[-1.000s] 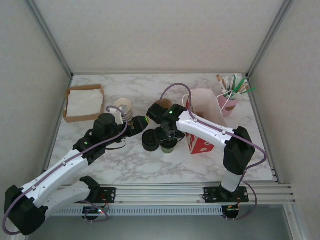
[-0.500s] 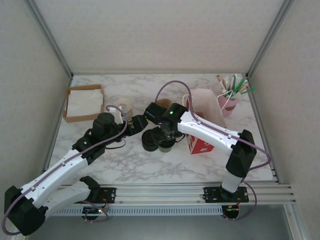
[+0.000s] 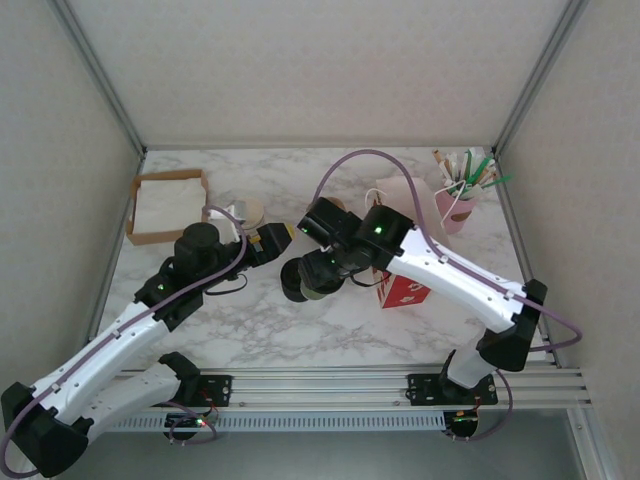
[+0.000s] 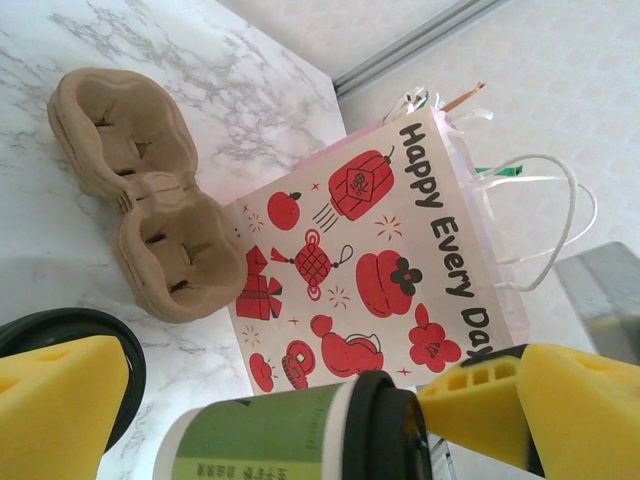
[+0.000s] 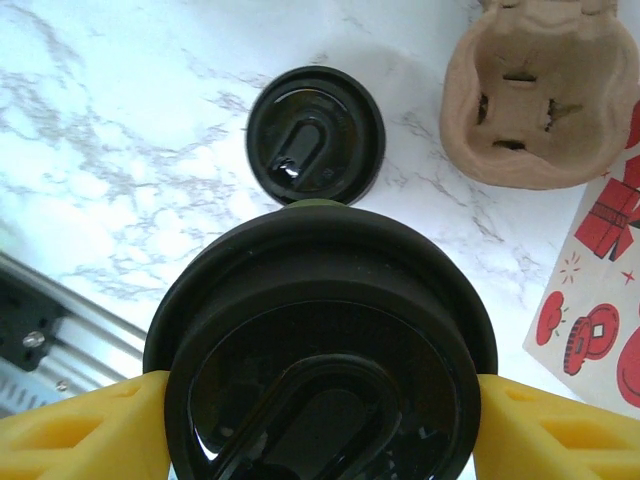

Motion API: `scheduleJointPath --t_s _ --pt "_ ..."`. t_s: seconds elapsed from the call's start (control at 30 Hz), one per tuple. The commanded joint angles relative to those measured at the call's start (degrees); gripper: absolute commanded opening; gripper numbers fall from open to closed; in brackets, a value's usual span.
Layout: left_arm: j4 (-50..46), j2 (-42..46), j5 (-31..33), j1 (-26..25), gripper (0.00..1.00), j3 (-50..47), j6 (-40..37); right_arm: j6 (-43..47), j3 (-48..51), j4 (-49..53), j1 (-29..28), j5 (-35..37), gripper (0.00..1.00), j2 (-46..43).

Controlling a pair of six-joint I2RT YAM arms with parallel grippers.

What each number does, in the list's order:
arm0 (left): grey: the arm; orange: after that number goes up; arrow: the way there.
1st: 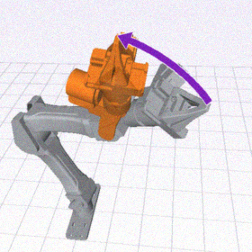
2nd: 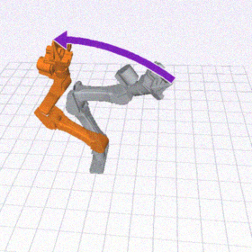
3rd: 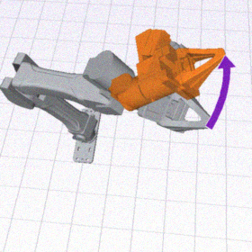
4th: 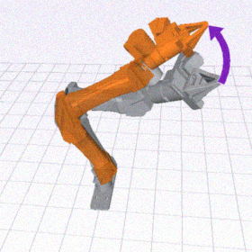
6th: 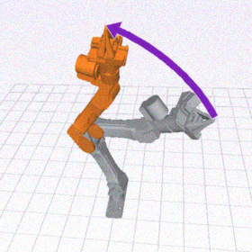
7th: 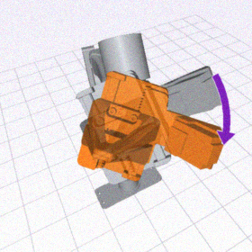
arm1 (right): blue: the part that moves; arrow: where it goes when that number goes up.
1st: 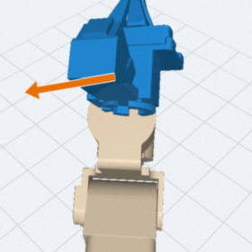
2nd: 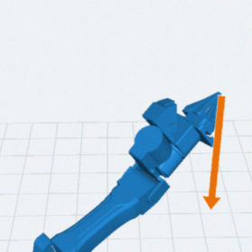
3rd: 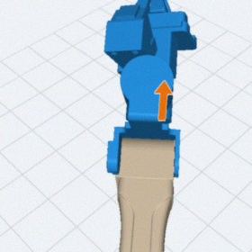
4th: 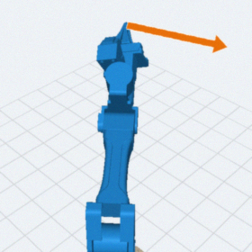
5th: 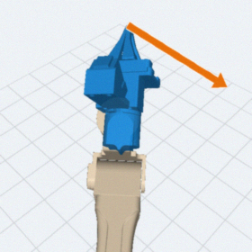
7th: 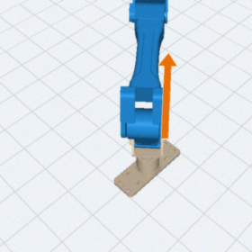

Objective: Pack the takeout coffee

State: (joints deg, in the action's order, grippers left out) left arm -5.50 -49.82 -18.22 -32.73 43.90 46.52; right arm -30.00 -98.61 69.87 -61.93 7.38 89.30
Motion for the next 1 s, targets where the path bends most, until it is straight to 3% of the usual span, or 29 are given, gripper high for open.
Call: scheduleJointPath --t_s 0.0,0.37,0.97 --pt "-1.2 1.5 1.2 0.7 1.0 2.0 -1.0 0.9 -1.8 0.2 -0.6 -2.4 0.71 -2.9" --pt "-2.1 1.8 1.7 0.7 1.0 2.9 -1.2 2.0 -7.6 3.2 -0.6 -3.4 0.71 -8.1" --pt "-1.1 -0.8 0.2 0.7 1.0 4.9 -1.4 4.6 -22.6 9.0 0.2 7.0 0.7 -11.4"
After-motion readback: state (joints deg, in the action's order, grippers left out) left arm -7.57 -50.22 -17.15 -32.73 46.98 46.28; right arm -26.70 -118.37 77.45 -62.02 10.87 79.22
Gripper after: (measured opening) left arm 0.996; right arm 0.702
